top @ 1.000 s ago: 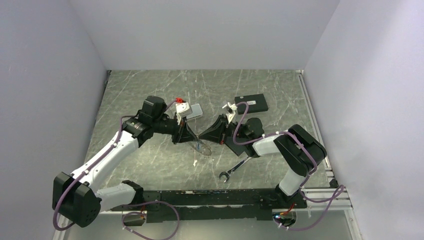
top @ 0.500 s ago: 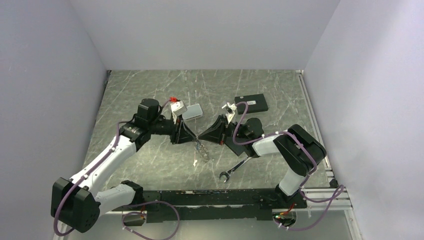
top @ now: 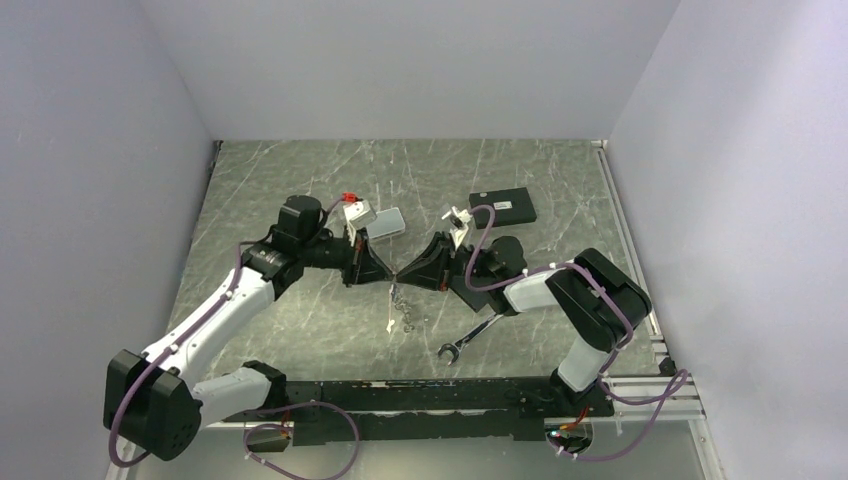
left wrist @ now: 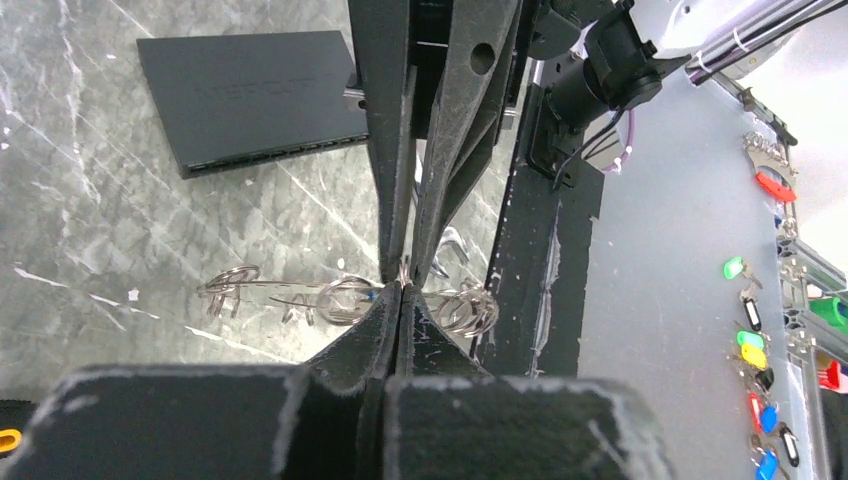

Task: Remove the keys from the keyring
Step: Remove the key from the keyring.

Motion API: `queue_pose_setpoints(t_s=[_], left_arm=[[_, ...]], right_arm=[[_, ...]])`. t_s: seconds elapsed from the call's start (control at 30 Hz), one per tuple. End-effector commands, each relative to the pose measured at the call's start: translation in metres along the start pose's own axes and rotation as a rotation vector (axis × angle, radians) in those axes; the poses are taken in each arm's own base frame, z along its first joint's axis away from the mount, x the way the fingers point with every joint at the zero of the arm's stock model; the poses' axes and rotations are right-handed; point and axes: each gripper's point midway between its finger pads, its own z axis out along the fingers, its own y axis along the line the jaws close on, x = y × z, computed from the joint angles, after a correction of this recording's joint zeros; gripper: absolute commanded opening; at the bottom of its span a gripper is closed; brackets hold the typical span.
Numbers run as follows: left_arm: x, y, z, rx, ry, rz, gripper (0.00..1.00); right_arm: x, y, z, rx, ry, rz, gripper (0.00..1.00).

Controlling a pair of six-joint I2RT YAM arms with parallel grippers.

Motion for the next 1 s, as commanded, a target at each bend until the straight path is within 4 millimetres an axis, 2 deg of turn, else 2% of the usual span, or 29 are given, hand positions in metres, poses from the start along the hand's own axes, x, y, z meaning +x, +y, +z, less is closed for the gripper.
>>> queue_pose_setpoints(t_s=[0.0,0.1,0.23,0.4,0.5,0.7,0.83,0.97], left_arm=[[-0.013,-0.005,-0.008,-0.025,0.056,0.016,0.00],[-0.011,-0.003,-0.010,-0.030,0.132,-0.005,0.00],[-0.010,-0.004,-0.013,-0.059,0.193,-0.032,0.00],[0.003,-0.005,-0.013,-0.088,0.281,-0.079,0.00],[0.015,0.007,-0.017,-0.169,0.370,-0.113,0.00],[0.024,0.025,-0.026,-0.267,0.509,-0.123,0.00],[0.019,0.036,-0.021,-0.272,0.560,-0.021,0.00],[-0.006,0.034,-0.018,-0.250,0.445,0.151,0.00]], right_arm=[[-0.025,0.023,0.003,-0.124,-0.051,-0.240,0.21],[-0.020,0.014,0.003,-0.098,0.020,-0.310,0.33],[-0.012,0.001,0.000,-0.063,0.101,-0.356,0.39],[-0.010,-0.023,0.000,-0.007,0.205,-0.381,0.36],[-0.005,-0.039,-0.002,0.044,0.313,-0.393,0.35],[0.011,-0.042,-0.012,0.069,0.396,-0.366,0.33],[0.012,-0.041,-0.015,0.082,0.415,-0.356,0.33],[0.005,-0.037,-0.016,0.097,0.403,-0.379,0.33]])
